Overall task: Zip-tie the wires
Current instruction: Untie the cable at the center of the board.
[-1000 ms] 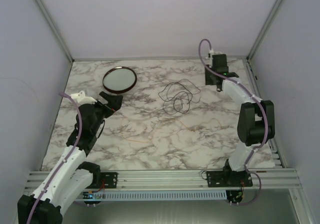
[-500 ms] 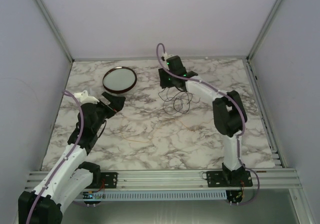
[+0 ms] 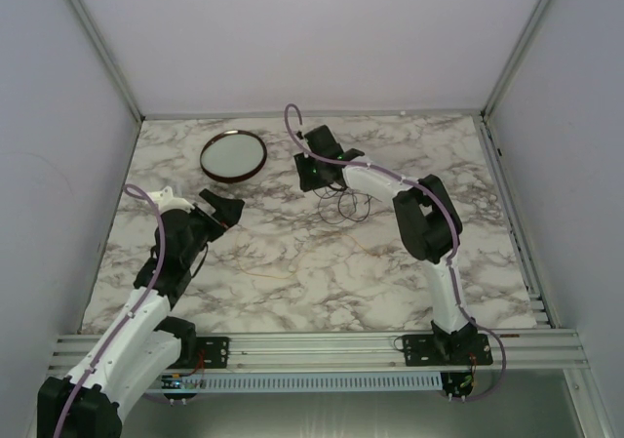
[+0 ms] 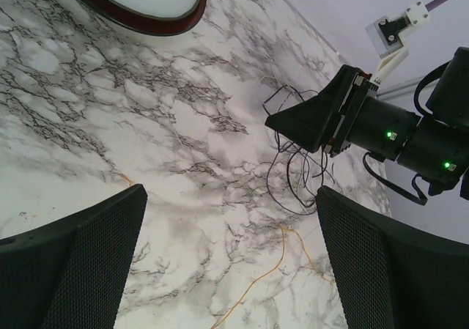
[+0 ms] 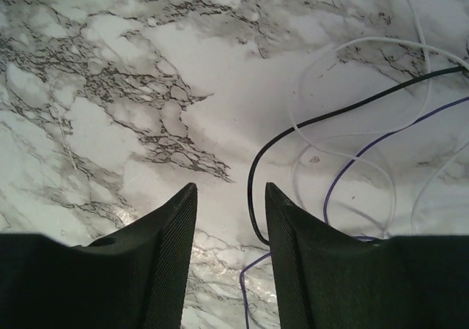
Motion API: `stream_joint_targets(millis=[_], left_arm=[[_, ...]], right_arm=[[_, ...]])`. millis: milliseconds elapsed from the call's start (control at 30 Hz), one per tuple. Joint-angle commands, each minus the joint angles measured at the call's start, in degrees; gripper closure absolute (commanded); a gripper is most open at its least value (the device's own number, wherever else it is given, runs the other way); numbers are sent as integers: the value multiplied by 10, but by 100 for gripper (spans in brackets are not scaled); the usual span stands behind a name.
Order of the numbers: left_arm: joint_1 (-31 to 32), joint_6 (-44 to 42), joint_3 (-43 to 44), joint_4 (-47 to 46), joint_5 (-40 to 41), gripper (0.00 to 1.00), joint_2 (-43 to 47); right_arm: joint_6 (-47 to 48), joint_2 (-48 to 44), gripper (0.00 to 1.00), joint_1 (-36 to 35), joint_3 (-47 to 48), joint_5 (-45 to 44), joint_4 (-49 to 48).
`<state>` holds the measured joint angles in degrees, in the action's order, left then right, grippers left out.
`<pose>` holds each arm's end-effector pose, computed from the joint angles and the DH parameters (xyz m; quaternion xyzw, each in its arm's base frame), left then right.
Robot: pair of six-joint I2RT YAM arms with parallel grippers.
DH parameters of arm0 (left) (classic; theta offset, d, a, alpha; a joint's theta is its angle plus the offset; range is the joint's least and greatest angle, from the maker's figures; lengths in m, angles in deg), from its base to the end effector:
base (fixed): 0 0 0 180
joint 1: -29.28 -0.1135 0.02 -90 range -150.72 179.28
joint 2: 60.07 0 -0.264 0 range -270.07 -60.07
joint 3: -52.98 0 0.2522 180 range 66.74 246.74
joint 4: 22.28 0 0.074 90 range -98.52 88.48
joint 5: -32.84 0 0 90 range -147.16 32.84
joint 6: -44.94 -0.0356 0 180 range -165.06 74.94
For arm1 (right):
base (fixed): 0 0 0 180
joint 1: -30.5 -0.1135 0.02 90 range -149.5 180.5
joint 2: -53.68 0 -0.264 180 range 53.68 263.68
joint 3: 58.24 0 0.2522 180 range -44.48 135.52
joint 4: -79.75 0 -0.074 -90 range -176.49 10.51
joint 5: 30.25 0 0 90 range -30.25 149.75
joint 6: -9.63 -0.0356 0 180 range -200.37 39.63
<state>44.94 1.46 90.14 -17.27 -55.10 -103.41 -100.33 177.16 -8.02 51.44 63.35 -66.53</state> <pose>0.1797 -0.0490 0.2463 -0.2165 0.7417 -0.3159 0.5507 0.3777 0.3035 0.1928 -0.1615 0.9176 0.2024 0.3017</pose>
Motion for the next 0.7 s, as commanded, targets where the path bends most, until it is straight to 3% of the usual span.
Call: stream_joint_targets(millis=[0, 67, 300, 500, 667], left_arm=[[1, 4, -3, -9, 5, 0, 6], [1, 1, 2, -7, 4, 0, 5], [1, -12, 30, 2, 3, 0, 0], [0, -13, 48, 4, -6, 0, -2], [1, -28, 88, 11, -21, 0, -7]], right_arm=[[2, 2, 62, -5, 0, -3, 14], [6, -2, 70, -5, -2, -8, 20], [19, -3, 73, -6, 10, -22, 45], [25, -9, 100, -7, 21, -21, 60], [38, -56, 100, -3, 69, -74, 116]])
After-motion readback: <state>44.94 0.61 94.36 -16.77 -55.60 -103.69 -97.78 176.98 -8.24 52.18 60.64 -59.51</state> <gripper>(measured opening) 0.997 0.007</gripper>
